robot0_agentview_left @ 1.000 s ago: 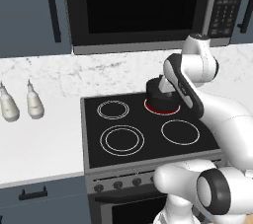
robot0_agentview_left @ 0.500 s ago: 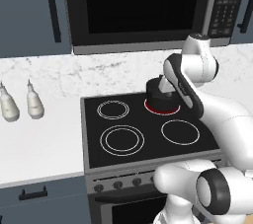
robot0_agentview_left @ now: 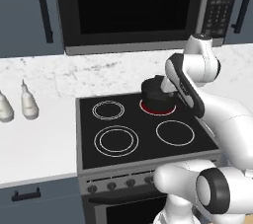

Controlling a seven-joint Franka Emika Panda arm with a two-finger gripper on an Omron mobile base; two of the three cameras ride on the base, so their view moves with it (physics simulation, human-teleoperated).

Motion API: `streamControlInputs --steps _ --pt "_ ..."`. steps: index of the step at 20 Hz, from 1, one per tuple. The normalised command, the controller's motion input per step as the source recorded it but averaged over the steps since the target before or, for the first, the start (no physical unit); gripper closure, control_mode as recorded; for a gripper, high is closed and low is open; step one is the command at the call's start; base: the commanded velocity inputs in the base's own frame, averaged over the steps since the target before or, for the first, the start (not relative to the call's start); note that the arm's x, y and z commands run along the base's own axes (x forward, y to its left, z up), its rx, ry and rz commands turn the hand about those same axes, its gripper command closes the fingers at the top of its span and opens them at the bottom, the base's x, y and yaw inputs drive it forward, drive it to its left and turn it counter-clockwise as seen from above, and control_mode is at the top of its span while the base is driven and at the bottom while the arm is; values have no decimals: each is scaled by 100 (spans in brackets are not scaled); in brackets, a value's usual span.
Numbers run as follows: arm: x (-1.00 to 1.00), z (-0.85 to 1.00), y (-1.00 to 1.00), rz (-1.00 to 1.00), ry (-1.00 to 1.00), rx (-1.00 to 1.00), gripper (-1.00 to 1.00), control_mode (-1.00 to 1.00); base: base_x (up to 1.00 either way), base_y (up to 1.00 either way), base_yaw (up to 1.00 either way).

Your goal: Turn off the rear right burner of the stove.

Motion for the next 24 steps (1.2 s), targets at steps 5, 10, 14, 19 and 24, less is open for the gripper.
streamControlInputs --steps 5,10,14,19,24 --pt "0 0 0 0 0 0 -100 100 0 -48 0" --pt "0 0 0 0 0 0 -100 100 0 -58 0" --pt "0 0 0 0 0 0 -100 100 0 -48 0" --pt "0 0 0 0 0 0 -100 -100 0 -13 0" --pt "-2 0 15 0 0 0 -100 -100 0 0 0"
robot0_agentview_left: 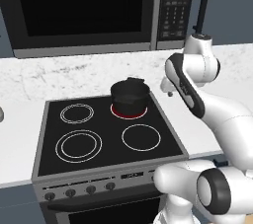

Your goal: Turn off the rear right burner of the stove.

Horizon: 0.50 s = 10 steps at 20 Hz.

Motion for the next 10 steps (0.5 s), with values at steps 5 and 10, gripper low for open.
streamControlInputs --steps 5,10 --pt "-13 -12 81 11 0 -15 -100 -100 0 0 0" --pt "-39 -52 100 21 3 -52 -100 -100 0 0 0"
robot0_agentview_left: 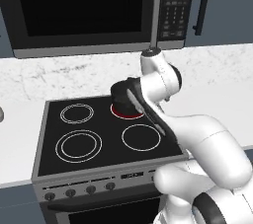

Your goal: Turn off the rear right burner of the stove.

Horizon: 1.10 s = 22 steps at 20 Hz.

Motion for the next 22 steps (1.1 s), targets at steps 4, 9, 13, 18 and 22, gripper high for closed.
streamControlInputs --steps 4,9,13,18,22 --pt "-46 -87 100 20 14 -75 -100 -100 0 0 0" --pt "-61 -100 100 25 15 -80 -100 -100 0 0 0" --pt "-61 -100 100 24 19 -85 -100 -100 0 0 0" --pt "-63 -100 100 25 19 -85 -100 -100 0 0 0" --pt "-68 -99 100 25 22 -83 -100 -100 0 0 0"
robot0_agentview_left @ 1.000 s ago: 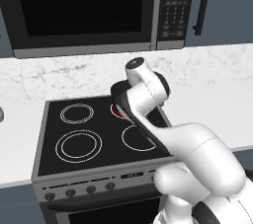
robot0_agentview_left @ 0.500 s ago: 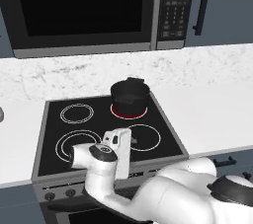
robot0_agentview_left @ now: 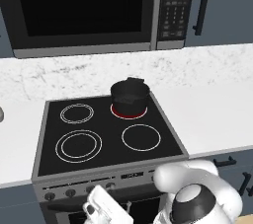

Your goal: Turn off the rear right burner of the stove.

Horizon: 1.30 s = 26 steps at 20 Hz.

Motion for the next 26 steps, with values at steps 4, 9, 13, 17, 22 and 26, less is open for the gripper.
streamControlInputs --steps 4,9,13,17,22,26 --pt "-24 -58 100 26 18 -62 -100 -100 0 0 0" --pt "39 0 51 4 15 -21 -100 -100 0 0 0" --pt "56 0 17 10 33 -12 -100 -100 0 0 0" --pt "54 -5 0 15 48 -10 -100 -100 0 0 0" --pt "33 -18 -12 21 34 -4 -100 -100 0 0 0" --pt "0 -38 -43 7 -2 23 -100 -100 0 0 0"
